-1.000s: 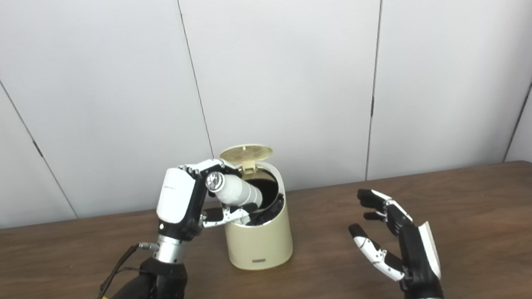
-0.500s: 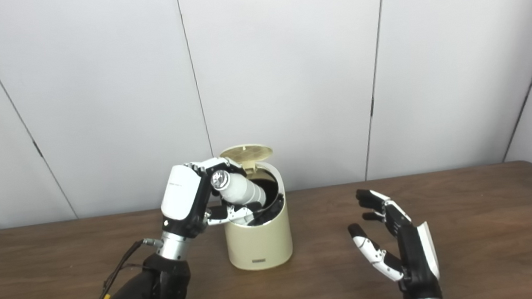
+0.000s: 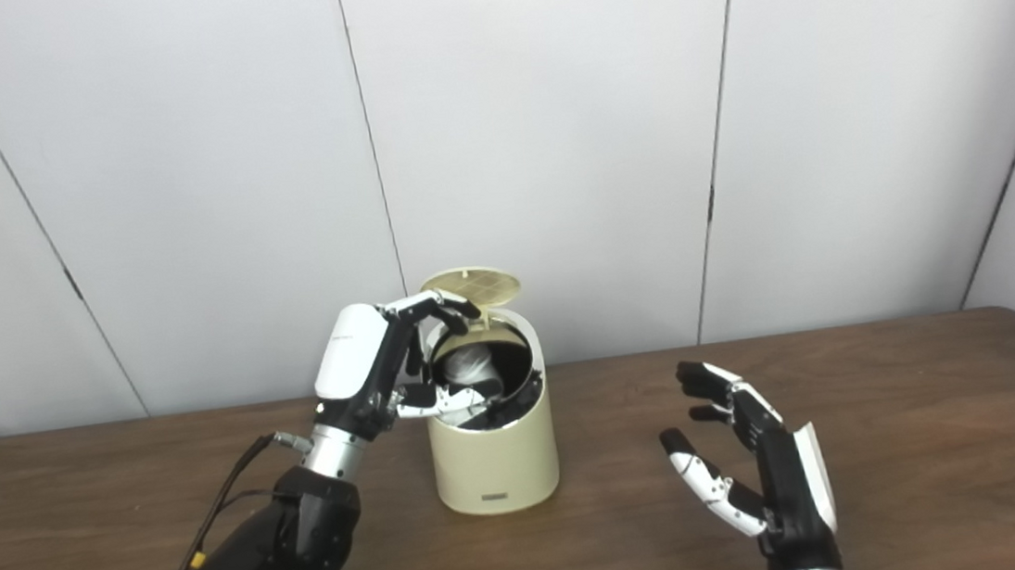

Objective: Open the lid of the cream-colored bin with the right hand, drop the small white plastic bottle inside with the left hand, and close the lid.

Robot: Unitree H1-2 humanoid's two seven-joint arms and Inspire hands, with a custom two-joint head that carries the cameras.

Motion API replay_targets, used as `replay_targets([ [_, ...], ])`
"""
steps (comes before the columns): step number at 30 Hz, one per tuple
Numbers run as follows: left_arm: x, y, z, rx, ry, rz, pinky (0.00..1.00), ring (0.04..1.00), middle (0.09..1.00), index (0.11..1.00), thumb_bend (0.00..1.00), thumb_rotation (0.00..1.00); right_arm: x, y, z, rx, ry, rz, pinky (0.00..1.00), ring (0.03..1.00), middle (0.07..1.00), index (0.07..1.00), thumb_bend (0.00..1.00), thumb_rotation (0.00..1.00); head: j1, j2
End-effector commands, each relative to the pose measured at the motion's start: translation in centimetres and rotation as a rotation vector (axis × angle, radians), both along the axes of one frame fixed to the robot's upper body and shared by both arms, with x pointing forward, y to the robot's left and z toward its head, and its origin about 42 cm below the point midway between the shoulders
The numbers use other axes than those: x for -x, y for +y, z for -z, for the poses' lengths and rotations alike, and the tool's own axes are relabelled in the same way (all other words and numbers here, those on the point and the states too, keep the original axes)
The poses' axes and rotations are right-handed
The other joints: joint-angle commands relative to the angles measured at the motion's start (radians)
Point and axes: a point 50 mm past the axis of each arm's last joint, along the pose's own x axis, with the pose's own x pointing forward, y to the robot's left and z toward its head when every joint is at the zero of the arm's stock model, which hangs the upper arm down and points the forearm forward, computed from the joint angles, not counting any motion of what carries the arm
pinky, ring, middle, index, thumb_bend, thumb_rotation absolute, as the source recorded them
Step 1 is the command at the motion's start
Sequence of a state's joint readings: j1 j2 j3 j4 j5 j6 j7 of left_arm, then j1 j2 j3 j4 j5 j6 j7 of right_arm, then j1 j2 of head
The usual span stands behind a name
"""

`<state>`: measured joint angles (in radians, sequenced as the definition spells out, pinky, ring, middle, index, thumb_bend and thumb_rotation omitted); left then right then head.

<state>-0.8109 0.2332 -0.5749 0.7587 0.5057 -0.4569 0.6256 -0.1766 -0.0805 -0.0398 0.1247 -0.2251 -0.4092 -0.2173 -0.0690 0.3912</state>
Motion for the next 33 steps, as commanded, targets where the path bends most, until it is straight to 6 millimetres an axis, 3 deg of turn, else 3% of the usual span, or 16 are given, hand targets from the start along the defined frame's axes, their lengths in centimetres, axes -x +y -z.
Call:
replay_targets([
  [1,-0.4,-0.4,-1.8,0.009,-0.044,0.021,0.45,0.556,0.608,0.619,1.0,0.19,1.6,2.2,2.5,-0.051,0.05,-0.023,0.66,0.754,0.759,0.745,0.21,0.4,-0.002,0.0],
  [17,-0.1,-0.2,-1.9,0.033,-0.055,0.014,0.45,0.559,0.607,0.613,1.0,0.19,1.6,2.1,2.5,-0.057,0.056,-0.026,0.67,0.762,0.764,0.749,0.21,0.4,0.004,0.0],
  [19,0.1,0.0,-2.0,0.052,-0.094,0.0,0.38,0.499,0.56,0.587,1.0,0.16,1.5,2.1,2.5,-0.055,0.055,-0.025,0.66,0.76,0.762,0.748,0.2,0.39,0.004,0.001],
  [21,0.7,0.4,-2.2,0.096,-0.126,-0.011,0.28,0.395,0.502,0.567,0.92,0.16,1.5,2.1,2.5,-0.051,0.053,-0.022,0.66,0.754,0.757,0.744,0.2,0.39,0.005,0.001],
  [22,1.1,0.7,-2.2,0.122,-0.132,-0.011,0.25,0.362,0.493,0.566,0.88,0.18,1.5,2.0,2.5,-0.053,0.053,-0.023,0.66,0.753,0.756,0.743,0.21,0.39,0.006,0.0],
  [24,1.9,1.2,-2.2,0.177,-0.127,-0.006,0.3,0.421,0.523,0.571,0.82,0.24,1.4,2.0,2.5,-0.056,0.054,-0.029,0.67,0.757,0.76,0.745,0.21,0.4,0.008,0.0],
  [26,2.7,1.7,-2.2,0.237,-0.118,-0.001,0.41,0.515,0.574,0.594,0.66,0.45,1.4,1.9,2.5,-0.056,0.054,-0.032,0.67,0.763,0.765,0.748,0.21,0.41,0.011,-0.001],
  [27,3.4,2.1,-2.4,0.279,-0.122,0.003,0.42,0.526,0.581,0.597,0.64,0.48,1.4,1.9,2.5,-0.061,0.058,-0.03,0.67,0.764,0.765,0.748,0.21,0.41,0.013,-0.001],
  [29,4.2,2.5,-2.7,0.332,-0.13,0.009,0.45,0.554,0.6,0.603,0.52,0.67,1.3,1.8,2.6,-0.067,0.065,-0.025,0.67,0.76,0.764,0.747,0.21,0.39,0.015,-0.002],
  [33,6.3,3.8,-3.5,0.459,-0.13,0.032,0.49,0.573,0.605,0.606,0.47,0.83,1.2,1.6,2.6,-0.061,0.063,-0.02,0.66,0.756,0.76,0.745,0.2,0.36,0.021,-0.003],
])
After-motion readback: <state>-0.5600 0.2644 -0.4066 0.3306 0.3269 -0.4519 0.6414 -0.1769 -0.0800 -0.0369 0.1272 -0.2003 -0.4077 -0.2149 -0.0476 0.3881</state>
